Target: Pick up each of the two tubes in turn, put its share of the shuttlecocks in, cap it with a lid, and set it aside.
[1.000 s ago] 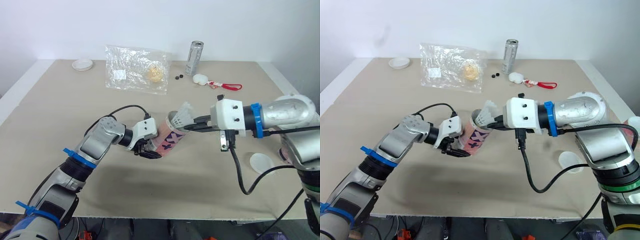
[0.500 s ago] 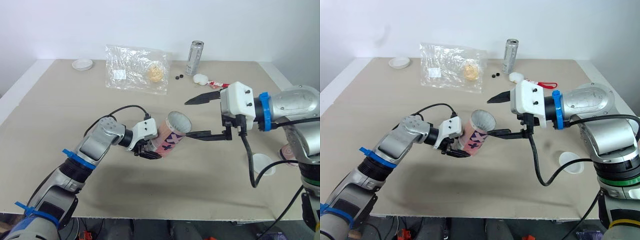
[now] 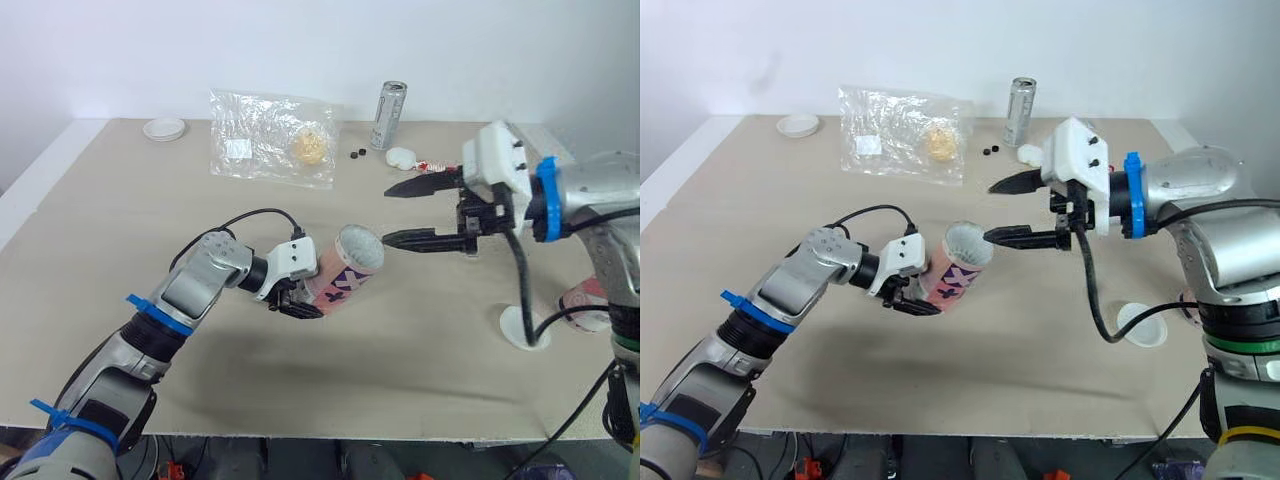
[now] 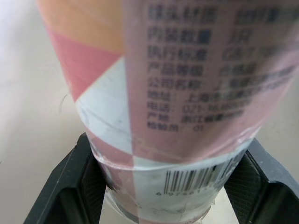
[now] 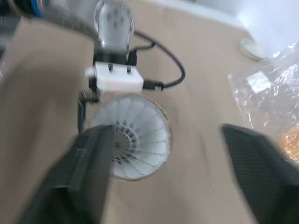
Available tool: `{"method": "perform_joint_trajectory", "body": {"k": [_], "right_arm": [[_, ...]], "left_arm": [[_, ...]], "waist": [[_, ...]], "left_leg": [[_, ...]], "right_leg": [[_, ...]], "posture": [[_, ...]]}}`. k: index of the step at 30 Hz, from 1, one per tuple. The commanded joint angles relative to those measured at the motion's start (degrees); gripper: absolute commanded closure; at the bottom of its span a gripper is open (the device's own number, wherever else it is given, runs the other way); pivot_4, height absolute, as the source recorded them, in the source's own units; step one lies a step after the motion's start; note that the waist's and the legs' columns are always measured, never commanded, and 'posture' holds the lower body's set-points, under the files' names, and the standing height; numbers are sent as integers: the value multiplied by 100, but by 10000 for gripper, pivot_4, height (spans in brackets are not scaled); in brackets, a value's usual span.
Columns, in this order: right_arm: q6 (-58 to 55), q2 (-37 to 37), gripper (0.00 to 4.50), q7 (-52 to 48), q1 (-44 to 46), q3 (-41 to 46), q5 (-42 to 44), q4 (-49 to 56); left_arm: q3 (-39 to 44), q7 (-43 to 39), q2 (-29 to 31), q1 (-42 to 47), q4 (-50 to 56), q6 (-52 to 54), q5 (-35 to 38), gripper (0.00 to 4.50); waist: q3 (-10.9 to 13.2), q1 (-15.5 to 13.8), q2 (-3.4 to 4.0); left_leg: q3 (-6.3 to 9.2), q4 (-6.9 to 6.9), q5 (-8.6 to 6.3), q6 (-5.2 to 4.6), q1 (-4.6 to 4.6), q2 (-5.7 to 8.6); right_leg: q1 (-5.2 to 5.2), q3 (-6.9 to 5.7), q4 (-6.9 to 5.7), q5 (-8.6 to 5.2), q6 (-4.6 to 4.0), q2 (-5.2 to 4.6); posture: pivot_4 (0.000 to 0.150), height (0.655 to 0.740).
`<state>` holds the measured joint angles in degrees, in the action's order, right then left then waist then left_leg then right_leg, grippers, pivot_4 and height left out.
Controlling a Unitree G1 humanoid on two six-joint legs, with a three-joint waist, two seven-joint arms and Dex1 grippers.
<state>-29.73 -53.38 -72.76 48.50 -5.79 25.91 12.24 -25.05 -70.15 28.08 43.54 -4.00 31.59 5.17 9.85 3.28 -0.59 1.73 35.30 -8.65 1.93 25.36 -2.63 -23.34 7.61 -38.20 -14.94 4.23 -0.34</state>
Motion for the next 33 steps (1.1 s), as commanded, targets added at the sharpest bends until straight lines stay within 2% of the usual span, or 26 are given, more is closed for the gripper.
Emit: {"method": "perform_joint_trajectory", "body": {"k": [1, 2, 4, 6, 17, 23, 33], "right_arm": [[376, 100, 27321, -277, 370, -394, -412, -98], [488, 126, 29583, -388, 432, -527, -530, -180], [759, 166, 38762, -631, 578, -814, -803, -364], [891, 279, 44695, -820, 758, -1009, -957, -552], [1924, 885, 44695, -1916, 1422, -2142, -1976, -1647], [2315, 1517, 44695, -1974, 1882, -3009, -2534, -2482], [2599, 1804, 44695, -1974, 2076, -3560, -2503, -2978]], "left_arm": [[-64, -102, 31, 151, -11, -44, -31, 15529], [-66, -130, 39, 160, -8, -41, -32, 15529], [-76, -176, 58, 165, 18, -28, -24, 15529], [-80, -198, 58, 168, 25, -17, -21, 15529], [-53, -240, -7, 225, -3, 24, 17, 15529], [-63, -169, -117, 227, 0, 65, 27, 15529], [-23, -109, -112, 207, 21, 131, 53, 15529]], "waist": [[0, 1, 0], [0, -2, -1], [1, -3, -1], [1, -4, -1], [1, -4, -1], [0, 8, 0], [-3, 42, -6]], "left_leg": [[0, 0, -1, 1, 0, -1], [0, -1, -2, 2, 0, -1], [1, -1, -3, 2, 2, 0], [0, -1, -5, 4, 3, 0], [4, 1, -6, 4, 3, -1], [4, 1, -6, 4, 3, -1], [4, 13, -2, 8, -33, -5]], "right_leg": [[0, 0, 0, -1, 0, 0], [-1, 0, 0, -1, 0, 1], [0, 0, 0, -3, 3, 1], [-1, 0, 0, -3, 3, 0], [-1, -2, -5, -4, 2, 3], [0, -2, -7, -4, 2, 3], [11, -6, -56, -13, -30, 9]], "posture": [[1500, 7400], [1500, 7400], [1500, 7400], [1500, 7400], [1500, 7400], [1500, 7400], [1500, 7400]]}}
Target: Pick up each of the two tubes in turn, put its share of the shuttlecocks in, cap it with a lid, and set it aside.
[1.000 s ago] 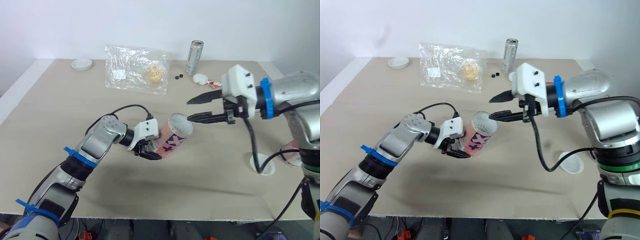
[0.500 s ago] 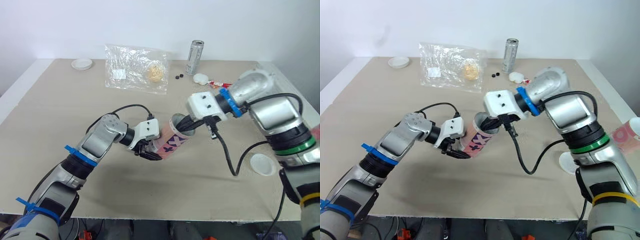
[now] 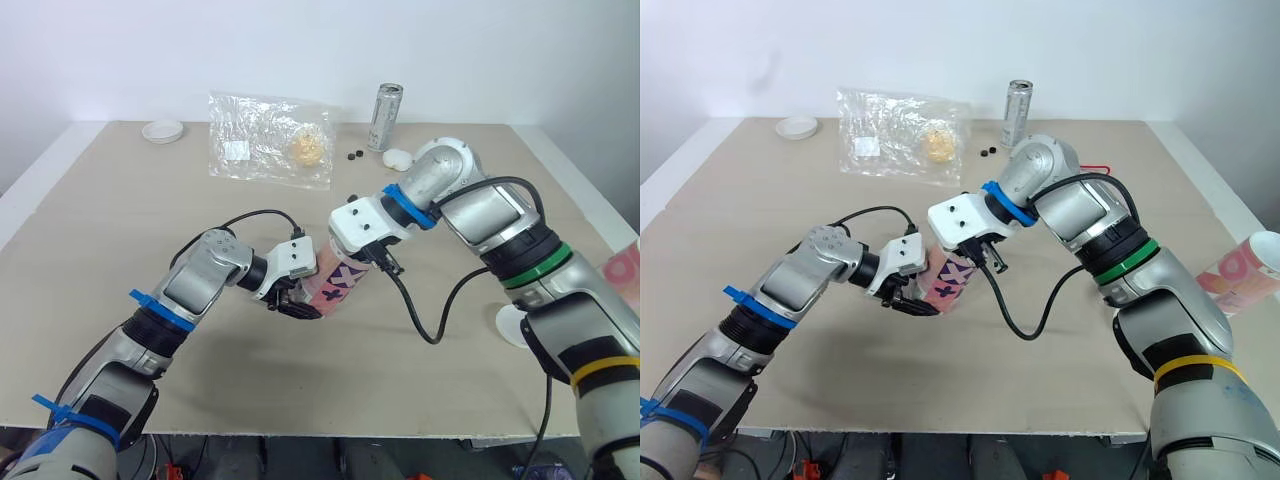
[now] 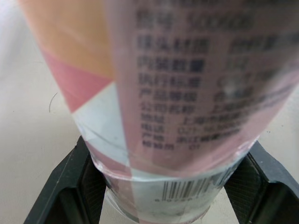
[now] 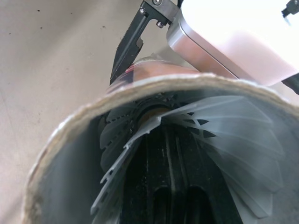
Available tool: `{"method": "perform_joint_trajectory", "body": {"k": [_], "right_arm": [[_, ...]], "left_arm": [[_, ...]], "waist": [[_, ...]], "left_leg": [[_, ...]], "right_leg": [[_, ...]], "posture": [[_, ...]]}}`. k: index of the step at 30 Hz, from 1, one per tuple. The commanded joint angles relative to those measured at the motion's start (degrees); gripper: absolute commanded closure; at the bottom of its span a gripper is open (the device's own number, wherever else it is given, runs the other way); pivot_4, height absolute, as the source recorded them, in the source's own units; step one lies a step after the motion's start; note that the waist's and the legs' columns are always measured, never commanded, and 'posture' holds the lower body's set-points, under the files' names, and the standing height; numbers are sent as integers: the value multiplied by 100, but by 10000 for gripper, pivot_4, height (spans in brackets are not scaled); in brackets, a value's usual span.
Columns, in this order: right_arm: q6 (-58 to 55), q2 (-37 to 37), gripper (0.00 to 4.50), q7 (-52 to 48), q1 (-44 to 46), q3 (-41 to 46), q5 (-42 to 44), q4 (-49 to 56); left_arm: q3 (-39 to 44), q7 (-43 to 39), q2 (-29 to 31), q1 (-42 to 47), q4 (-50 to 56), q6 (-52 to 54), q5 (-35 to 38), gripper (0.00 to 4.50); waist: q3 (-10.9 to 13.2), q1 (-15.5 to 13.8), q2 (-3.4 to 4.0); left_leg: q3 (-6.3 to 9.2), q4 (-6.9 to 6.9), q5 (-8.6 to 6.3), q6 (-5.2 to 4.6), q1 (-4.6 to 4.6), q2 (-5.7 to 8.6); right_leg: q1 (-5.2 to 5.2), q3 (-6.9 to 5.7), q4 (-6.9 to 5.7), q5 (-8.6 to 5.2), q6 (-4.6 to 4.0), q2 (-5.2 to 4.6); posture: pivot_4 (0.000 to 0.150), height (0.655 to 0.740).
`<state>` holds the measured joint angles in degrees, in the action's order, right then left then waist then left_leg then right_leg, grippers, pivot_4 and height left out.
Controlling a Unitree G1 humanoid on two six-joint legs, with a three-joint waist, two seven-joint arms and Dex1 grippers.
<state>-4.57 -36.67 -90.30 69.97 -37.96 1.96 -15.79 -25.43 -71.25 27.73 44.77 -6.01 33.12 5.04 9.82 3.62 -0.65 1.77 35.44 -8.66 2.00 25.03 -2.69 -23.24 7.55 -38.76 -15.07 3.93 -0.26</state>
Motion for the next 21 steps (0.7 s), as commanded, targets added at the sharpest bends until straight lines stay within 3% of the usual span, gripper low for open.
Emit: {"method": "perform_joint_trajectory", "body": {"k": [1, 11, 21], "right_arm": [[87, 133, 44695, -220, -44, -334, -74, -197], [-1574, -443, 44695, -220, 339, 200, 1757, 539], [-1873, -999, 44695, -220, 223, 861, 1841, 597]], "left_arm": [[16, 4, -71, 70, 232, -18, 70, 15529], [61, -1, -51, -12, 280, 37, 127, 15529], [48, -30, -33, -53, 270, -6, 132, 15529]], "waist": [[0, 25, -1], [3, 38, -2], [5, 41, -3]], "left_leg": [[0, 0, 0, 0, -3, 0], [15, 1, 2, 1, 16, 5], [19, -9, -14, 2, 18, 6]], "right_leg": [[0, 0, -7, -2, -2, 1], [-11, 1, -26, -17, 16, 3], [-16, -2, -26, -40, 14, 4]], "posture": [[1500, 7400], [1500, 7400], [1500, 7400]]}}
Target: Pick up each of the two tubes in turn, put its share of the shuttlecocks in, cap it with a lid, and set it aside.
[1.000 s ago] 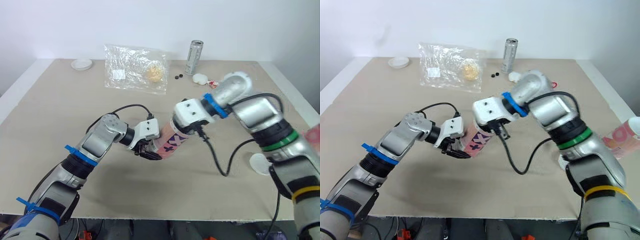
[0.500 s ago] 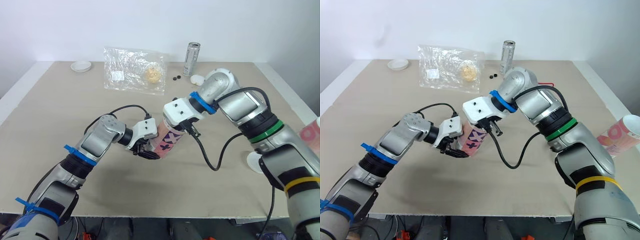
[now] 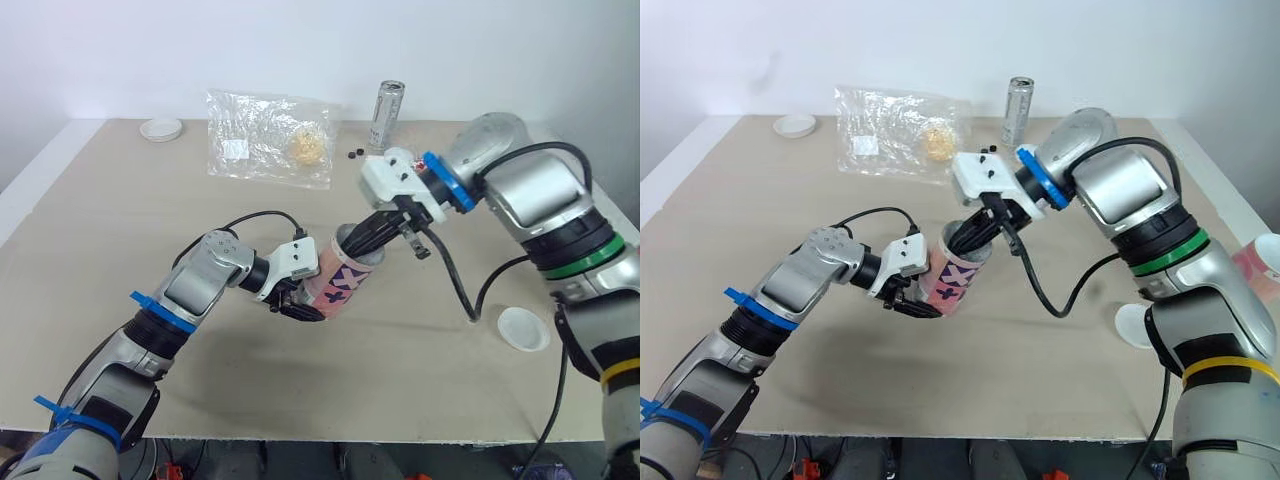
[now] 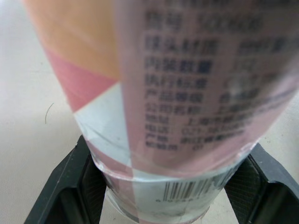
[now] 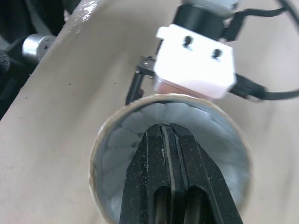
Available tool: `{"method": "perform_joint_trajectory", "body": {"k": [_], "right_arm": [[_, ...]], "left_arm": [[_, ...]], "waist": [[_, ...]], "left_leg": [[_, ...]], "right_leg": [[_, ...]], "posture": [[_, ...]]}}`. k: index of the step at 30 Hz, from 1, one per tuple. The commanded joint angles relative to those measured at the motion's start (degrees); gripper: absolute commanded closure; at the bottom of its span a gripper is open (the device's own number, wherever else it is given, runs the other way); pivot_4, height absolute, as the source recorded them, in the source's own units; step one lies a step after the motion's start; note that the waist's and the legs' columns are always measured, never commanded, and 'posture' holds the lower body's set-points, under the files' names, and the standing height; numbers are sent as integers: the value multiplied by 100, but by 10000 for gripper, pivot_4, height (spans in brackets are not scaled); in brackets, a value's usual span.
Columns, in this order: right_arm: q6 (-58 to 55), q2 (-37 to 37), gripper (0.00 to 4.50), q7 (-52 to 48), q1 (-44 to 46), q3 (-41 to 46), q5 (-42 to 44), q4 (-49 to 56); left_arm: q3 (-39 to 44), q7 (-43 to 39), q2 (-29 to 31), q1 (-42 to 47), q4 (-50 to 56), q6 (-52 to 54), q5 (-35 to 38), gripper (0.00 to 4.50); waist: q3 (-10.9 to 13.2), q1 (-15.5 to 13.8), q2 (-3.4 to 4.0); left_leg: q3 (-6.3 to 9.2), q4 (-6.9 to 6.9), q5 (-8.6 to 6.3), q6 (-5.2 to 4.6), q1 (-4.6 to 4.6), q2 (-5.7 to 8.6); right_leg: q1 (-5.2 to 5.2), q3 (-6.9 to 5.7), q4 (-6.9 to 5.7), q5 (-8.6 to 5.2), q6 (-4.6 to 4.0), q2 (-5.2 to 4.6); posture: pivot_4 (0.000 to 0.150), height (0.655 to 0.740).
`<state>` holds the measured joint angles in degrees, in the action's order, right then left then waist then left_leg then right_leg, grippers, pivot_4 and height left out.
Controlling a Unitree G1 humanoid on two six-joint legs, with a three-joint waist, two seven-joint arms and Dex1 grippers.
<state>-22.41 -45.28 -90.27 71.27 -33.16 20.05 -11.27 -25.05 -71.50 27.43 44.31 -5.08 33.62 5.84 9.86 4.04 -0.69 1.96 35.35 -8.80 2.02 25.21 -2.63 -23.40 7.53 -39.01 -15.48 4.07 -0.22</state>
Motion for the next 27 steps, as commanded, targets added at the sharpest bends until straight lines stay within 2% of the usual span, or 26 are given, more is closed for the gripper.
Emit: {"method": "perform_joint_trajectory", "body": {"k": [1, 5, 8, 11, 17, 22, 25, 26, 27], "right_arm": [[-110, -215, 44695, -223, 65, 467, 15, 155], [-560, -406, 44695, -159, -132, 999, 212, 383], [-1407, -650, 44695, 585, -577, 2226, 869, 590], [-1935, -807, 44695, 1086, -1064, 2886, 1114, 996], [-2550, -1236, 44695, 2317, -3321, 4239, 1197, 2367], [-2799, -1381, 44695, 3051, -4667, 4887, 983, 2924], [-2904, -1541, 44695, 3222, -5428, 5215, 926, 3155], [-2967, -1622, 39954, 3220, -5678, 5309, 911, 3196], [-3043, -1688, 38137, 3207, -5875, 5393, 939, 3241]], "left_arm": [[15, 1, -11, -3, 159, -71, 53, 15529], [37, 50, -27, -45, 121, -133, 55, 15529], [424, 555, -310, -301, -14, -529, 174, 15529], [663, 836, -488, -502, -78, -903, 237, 15529], [1258, 1476, -1136, -1198, -358, -2186, 530, 15529], [1117, 1569, -1341, -1634, -599, -2987, 355, 15529], [980, 1555, -1418, -1778, -631, -3120, 288, 15529], [945, 1543, -1447, -1809, -634, -3127, 296, 15529], [917, 1538, -1461, -1829, -635, -3132, 302, 15529]], "waist": [[1, 0, 0], [2, 1, -1], [3, -33, -5], [5, -68, -7], [3, -151, -5], [1, -149, -4], [2, -143, -7], [2, -143, -6], [2, -144, -6]], "left_leg": [[-1, 0, 0, 0, 0, 0], [0, 1, 0, 0, 1, 0], [9, -2, -1, 1, -1, 0], [8, 2, -3, 3, 8, 6], [5, 3, -11, -2, 8, 7], [2, 11, -10, -3, -5, 9], [-8, 16, -10, -2, -3, 11], [-8, 19, -10, -2, -3, 11], [-9, 21, -10, -2, -2, 11]], "right_leg": [[0, 1, 0, 0, 0, 0], [1, 0, 0, 0, 0, -1], [10, -8, 4, -3, -3, -1], [4, -7, 2, -4, -3, -10], [6, -6, 3, -9, -1, -12], [17, -3, 2, -3, 11, -11], [15, 7, 5, 2, 17, -14], [17, 7, 5, 3, 18, -14], [17, 8, 5, 4, 19, -15]], "posture": [[1500, 7400], [1500, 7400], [1500, 7400], [1500, 7400], [1500, 7400], [1500, 7400], [1500, 7400], [1500, 7400], [1500, 7400]]}}
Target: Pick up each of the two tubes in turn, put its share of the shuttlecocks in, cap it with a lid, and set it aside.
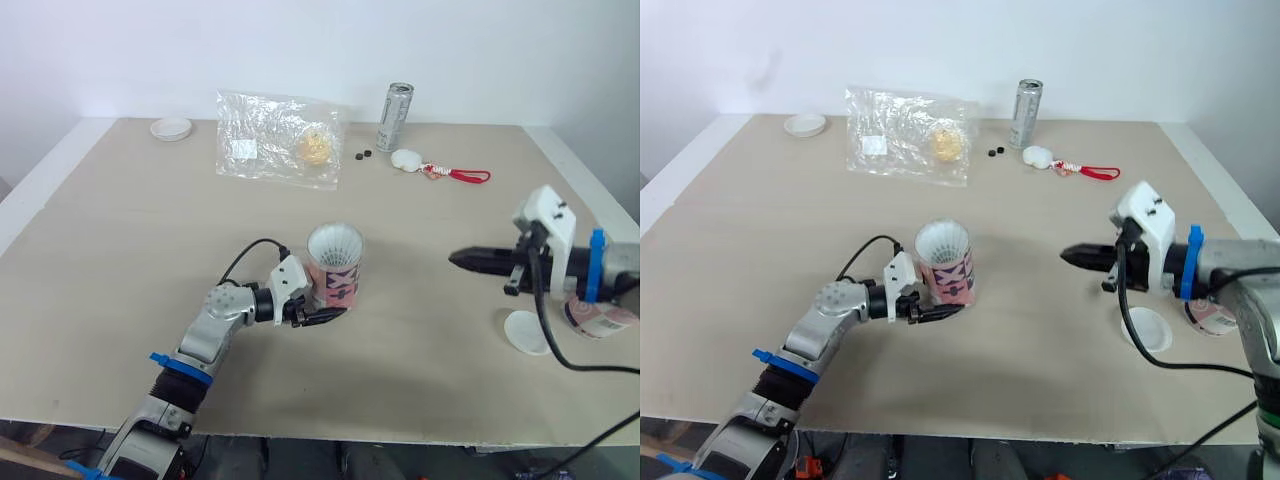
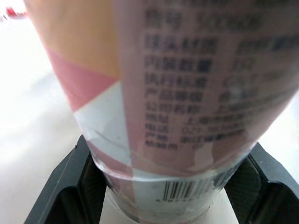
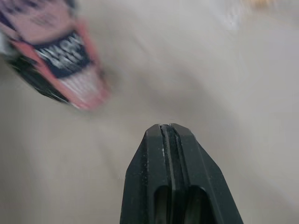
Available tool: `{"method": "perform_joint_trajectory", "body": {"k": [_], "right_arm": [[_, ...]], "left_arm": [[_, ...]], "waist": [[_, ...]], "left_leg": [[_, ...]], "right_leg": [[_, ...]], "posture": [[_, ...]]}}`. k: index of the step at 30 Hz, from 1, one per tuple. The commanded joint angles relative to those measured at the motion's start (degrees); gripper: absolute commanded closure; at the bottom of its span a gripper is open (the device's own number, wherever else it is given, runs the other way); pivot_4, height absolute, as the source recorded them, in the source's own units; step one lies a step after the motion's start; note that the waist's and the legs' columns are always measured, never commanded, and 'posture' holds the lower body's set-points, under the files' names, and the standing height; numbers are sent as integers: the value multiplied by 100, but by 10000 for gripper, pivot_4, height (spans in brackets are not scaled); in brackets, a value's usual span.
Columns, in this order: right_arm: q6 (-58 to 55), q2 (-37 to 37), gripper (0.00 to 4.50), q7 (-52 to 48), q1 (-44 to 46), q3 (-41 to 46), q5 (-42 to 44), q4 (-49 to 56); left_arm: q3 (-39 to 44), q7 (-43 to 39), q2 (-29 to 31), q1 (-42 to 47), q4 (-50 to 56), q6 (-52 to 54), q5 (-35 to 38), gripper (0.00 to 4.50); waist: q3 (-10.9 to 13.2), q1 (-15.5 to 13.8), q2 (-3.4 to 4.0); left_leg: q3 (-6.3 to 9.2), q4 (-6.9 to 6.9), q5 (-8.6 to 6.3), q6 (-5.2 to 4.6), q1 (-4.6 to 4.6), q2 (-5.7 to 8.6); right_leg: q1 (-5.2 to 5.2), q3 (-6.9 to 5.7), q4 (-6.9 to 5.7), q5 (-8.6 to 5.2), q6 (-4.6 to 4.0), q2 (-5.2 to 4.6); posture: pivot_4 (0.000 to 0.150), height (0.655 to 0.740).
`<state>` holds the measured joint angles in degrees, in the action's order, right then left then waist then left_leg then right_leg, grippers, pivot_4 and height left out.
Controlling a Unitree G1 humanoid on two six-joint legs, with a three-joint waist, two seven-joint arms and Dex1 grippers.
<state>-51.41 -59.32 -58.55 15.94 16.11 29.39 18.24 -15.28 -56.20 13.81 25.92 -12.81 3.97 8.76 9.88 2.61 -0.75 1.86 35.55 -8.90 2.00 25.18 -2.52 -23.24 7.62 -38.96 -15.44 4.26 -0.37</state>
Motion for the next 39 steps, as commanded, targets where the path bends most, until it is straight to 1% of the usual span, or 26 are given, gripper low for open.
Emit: {"method": "perform_joint_trajectory", "body": {"k": [1, 3, 4, 8, 9, 10, 14, 23, 33, 34, 35, 36, 37, 38, 39], "right_arm": [[-155, -410, 36163, -22, -613, 529, -46, 339], [-150, -583, 26864, -89, -1054, 654, -130, 416], [-133, -678, 23000, -114, -1324, 732, -215, 436], [16, -821, 4983, -111, -1887, 941, -389, 467], [45, -839, 1051, -114, -1972, 969, -426, 468], [-11, -848, 431, -111, -2046, 998, -425, 480], [-160, -863, 431, -69, -2190, 1006, -405, 498], [75, -809, 431, 69, -2401, 650, -657, 172], [138, -621, 431, 331, -1959, 151, -706, -278], [149, -610, 4190, 374, -1915, 80, -745, -332], [152, -604, 5580, 397, -1894, 35, -768, -365], [129, -599, 8276, 402, -1885, 16, -761, -381], [107, -605, 13883, 409, -1890, -1, -755, -387], [107, -624, 15554, 404, -1916, -13, -760, -389], [108, -643, 19981, 404, -1938, -28, -773, -396]], "left_arm": [[-81, 15, -118, 4, 99, -199, -1, 15529], [-105, 23, -149, 6, 22, -251, -25, 15529], [-126, 17, -169, 15, -30, -267, -40, 15529], [-143, 2, -209, 28, -101, -260, -38, 15529], [-146, -3, -212, 33, -114, -249, -37, 15529], [-164, -12, -207, 43, -129, -236, -56, 15529], [-229, -45, -190, 74, -162, -238, -124, 15529], [-221, -3, -200, 109, -125, -150, -114, 15529], [-298, -186, -122, 56, -81, 165, -39, 15529], [-296, -178, -119, 63, -79, 167, -48, 15529], [-292, -169, -117, 68, -75, 171, -54, 15529], [-287, -163, -115, 72, -66, 177, -57, 15529], [-281, -162, -112, 77, -63, 180, -57, 15529], [-276, -159, -109, 82, -56, 187, -53, 15529], [-269, -156, -107, 88, -59, 189, -50, 15529]], "waist": [[0, -6, 0], [0, 0, 0], [0, -1, 0], [0, 20, 0], [-1, 18, 0], [0, 18, -1], [0, 13, -2], [0, 13, -2], [-1, 14, -2], [-1, 14, -2], [-1, 13, -2], [-1, 13, -2], [-1, 13, -2], [-1, 13, -2], [-1, 13, -3]], "left_leg": [[0, 2, 0, 0, 0, 0], [-2, 6, 0, 0, -1, 0], [-2, 6, 0, 0, 0, 0], [-7, 6, 0, 0, -7, -2], [-9, 5, 0, 0, -9, -2], [-8, 6, 0, 0, -9, -2], [-8, 8, 0, 1, -9, -1], [-9, 8, 0, 1, -8, 0], [-9, 9, 0, 1, -10, 0], [-9, 8, 0, 1, -10, 0], [-9, 6, 0, 1, -10, 0], [-9, 6, 0, 1, -10, 0], [-8, 4, 0, 1, -9, 0], [-8, 4, 0, 1, -9, 0], [-8, 4, 0, 1, -9, 0]], "right_leg": [[1, 0, 0, 0, 0, -1], [2, 1, 0, 0, 0, -1], [1, 0, 0, -1, -2, -1], [1, 2, 0, -10, -18, 1], [2, 4, 0, -10, -18, 1], [3, 4, 0, -10, -19, 1], [4, 5, 1, -10, -19, 0], [5, 6, 5, -10, -19, -1], [7, 7, 5, -10, -19, -1], [7, 7, 5, -11, -19, -1], [7, 7, 6, -12, -20, 0], [7, 7, 6, -12, -20, 0], [7, 7, 7, -12, -18, 0], [7, 6, 7, -12, -18, 0], [7, 6, 7, -12, -17, 0]], "posture": [[1500, 7400], [1500, 7400], [1500, 7400], [1500, 7400], [1500, 7400], [1500, 7400], [1500, 7400], [1500, 7400], [1500, 7400], [1500, 7400], [1500, 7400], [1500, 7400], [1500, 7400], [1500, 7400], [1500, 7400]]}}
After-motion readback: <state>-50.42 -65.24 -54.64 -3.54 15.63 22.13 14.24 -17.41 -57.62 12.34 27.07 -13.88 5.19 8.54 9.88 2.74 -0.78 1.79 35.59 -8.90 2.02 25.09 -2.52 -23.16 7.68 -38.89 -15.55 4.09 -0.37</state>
